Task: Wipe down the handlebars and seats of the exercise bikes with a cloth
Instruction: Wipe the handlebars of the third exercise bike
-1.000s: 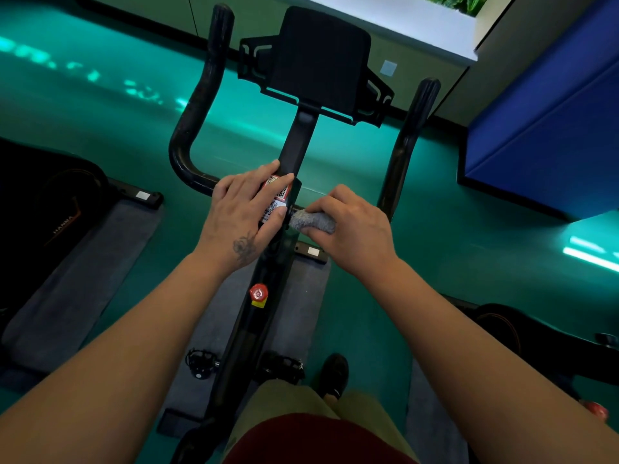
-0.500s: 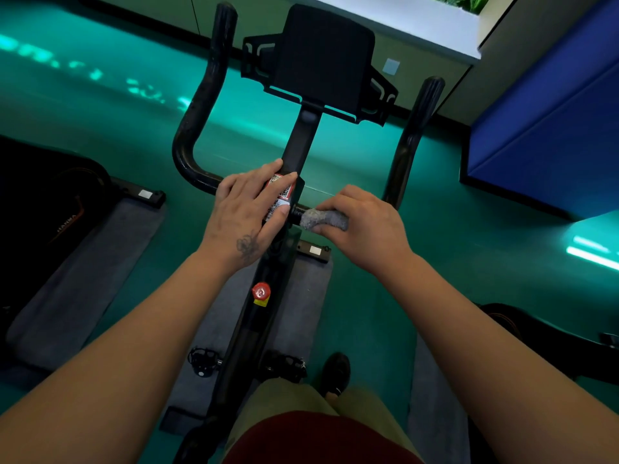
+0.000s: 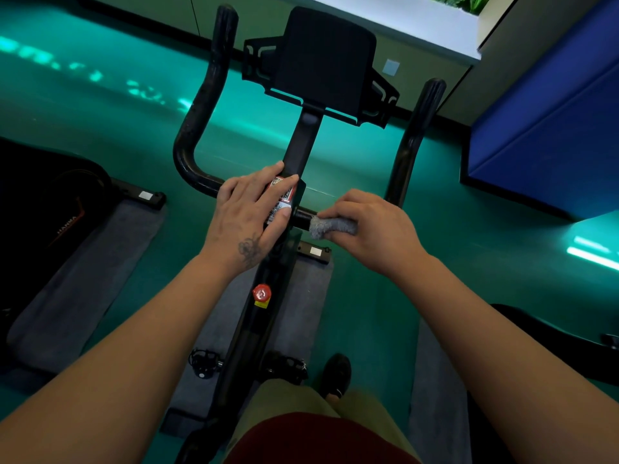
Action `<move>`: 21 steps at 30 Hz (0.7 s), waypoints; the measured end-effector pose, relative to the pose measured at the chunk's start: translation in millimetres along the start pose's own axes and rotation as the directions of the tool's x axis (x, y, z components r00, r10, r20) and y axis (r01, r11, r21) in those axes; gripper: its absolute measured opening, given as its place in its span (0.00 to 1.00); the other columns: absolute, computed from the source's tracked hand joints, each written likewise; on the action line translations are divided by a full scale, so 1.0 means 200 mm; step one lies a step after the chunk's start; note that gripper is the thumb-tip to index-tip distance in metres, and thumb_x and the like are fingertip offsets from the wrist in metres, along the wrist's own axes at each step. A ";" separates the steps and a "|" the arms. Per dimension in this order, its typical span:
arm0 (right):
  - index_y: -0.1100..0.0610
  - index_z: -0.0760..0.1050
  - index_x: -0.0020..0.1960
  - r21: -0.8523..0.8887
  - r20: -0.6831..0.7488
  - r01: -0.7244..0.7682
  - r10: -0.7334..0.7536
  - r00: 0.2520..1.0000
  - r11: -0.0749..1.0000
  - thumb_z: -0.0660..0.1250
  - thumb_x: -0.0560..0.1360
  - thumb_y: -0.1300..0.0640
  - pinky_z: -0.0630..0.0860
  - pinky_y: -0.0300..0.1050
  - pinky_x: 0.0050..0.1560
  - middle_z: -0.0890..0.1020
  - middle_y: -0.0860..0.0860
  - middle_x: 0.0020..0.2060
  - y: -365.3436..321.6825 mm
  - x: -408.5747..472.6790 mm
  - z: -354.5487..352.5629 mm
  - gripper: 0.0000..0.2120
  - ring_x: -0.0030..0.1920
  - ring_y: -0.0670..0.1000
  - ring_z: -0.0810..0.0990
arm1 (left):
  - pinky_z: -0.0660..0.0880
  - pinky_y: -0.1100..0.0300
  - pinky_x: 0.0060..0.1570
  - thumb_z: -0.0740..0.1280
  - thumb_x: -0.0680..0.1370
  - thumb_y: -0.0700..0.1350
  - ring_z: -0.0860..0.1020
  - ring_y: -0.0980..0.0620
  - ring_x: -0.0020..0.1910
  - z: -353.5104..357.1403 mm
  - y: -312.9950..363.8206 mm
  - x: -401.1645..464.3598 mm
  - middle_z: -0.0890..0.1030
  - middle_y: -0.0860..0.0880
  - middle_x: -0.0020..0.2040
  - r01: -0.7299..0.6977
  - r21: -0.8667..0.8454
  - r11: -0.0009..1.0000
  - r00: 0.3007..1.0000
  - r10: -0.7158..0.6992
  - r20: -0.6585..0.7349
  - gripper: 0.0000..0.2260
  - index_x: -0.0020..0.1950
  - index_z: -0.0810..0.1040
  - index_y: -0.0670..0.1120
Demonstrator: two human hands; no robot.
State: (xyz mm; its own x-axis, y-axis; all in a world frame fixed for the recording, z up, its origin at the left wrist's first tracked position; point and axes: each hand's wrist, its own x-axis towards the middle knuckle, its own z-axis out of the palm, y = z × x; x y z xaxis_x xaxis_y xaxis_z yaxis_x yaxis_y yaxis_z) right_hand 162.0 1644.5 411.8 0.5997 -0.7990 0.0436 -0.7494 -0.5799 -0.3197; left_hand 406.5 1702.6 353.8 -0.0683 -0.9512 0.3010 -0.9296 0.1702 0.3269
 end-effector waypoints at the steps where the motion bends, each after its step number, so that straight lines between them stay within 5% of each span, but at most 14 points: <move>1: 0.41 0.84 0.59 0.002 0.002 -0.009 0.009 1.000 1.000 0.76 0.76 0.43 0.74 0.45 0.47 0.81 0.41 0.53 0.00 0.00 0.00 0.13 0.57 0.49 0.80 | 0.60 0.47 0.75 0.57 0.86 0.55 0.70 0.48 0.76 0.00 0.00 0.00 0.66 0.51 0.82 0.003 -0.001 1.000 1.000 -0.003 -0.001 0.23 0.82 0.68 0.54; 9: 0.45 0.83 0.62 -0.001 0.000 -0.045 0.045 0.999 0.999 0.73 0.77 0.42 0.74 0.51 0.54 0.81 0.47 0.54 -0.16 0.14 0.06 0.15 0.58 0.53 0.79 | 0.61 0.46 0.75 0.58 0.86 0.54 0.70 0.48 0.76 0.00 0.00 0.00 0.66 0.51 0.83 0.004 -0.011 1.000 1.000 -0.004 -0.011 0.23 0.82 0.68 0.54; 15: 0.43 0.82 0.63 0.000 0.056 -0.033 0.033 0.998 0.999 0.72 0.78 0.38 0.77 0.51 0.49 0.77 0.46 0.54 -0.09 0.07 -0.02 0.17 0.54 0.53 0.80 | 0.61 0.47 0.75 0.58 0.85 0.54 0.70 0.48 0.76 0.00 0.02 0.00 0.66 0.52 0.82 0.002 -0.030 1.000 1.000 -0.003 -0.031 0.23 0.81 0.69 0.54; 21: 0.44 0.83 0.59 0.187 -0.104 -0.184 0.206 0.973 0.965 0.75 0.76 0.42 0.77 0.50 0.50 0.77 0.44 0.50 0.15 -0.07 -0.13 0.14 0.51 0.48 0.79 | 0.61 0.45 0.76 0.63 0.84 0.53 0.71 0.49 0.74 -0.01 0.06 0.02 0.71 0.50 0.79 0.043 -0.107 0.993 0.996 -0.051 -0.071 0.21 0.77 0.74 0.52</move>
State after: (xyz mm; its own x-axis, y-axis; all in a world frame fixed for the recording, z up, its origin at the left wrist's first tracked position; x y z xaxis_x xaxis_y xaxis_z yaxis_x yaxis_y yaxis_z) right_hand 124.9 1634.3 425.5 0.3999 -0.9135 0.0753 -0.7809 -0.3825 -0.4938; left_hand 395.4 1701.8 361.0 0.0045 -0.9380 0.3466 -0.8874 0.1560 0.4338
